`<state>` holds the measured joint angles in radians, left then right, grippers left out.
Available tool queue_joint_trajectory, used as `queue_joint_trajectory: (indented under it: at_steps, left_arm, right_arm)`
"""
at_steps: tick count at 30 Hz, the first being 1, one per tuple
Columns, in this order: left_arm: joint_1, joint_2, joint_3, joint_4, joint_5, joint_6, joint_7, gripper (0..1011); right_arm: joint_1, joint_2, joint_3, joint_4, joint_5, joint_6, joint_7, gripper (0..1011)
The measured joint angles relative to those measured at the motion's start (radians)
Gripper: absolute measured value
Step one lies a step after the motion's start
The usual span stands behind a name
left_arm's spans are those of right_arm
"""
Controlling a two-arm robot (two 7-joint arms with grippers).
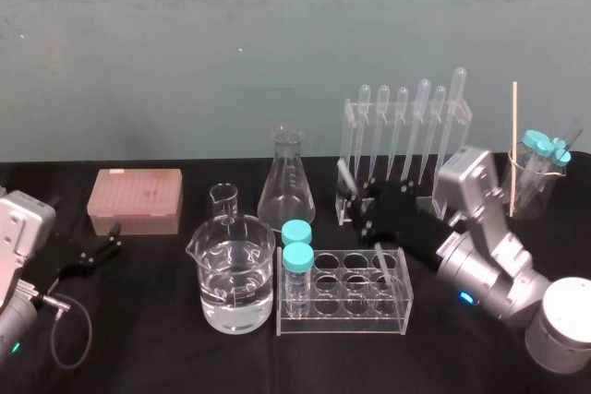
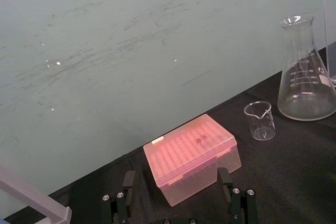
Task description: Pick up the stirring rod with one hand, then place it down.
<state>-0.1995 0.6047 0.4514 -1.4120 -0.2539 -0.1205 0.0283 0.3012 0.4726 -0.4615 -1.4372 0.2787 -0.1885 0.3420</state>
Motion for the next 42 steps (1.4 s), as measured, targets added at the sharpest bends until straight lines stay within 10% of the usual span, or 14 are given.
queue_joint_trajectory:
  at_steps: [18,42]
  left_arm:
    - [0.0,0.0,0.0,0.0,0.0,0.0,0.0,1000]
    - [0.0,0.0,0.0,0.0,0.0,0.0,0.0,1000]
  right_arm:
    - [-0.065,-0.044,0.177,-0.124,0.092,-0.156,-0.02,71]
    - [-0.106,-0.036,0.197,-0.116,0.071,-0.171,-0.005,71]
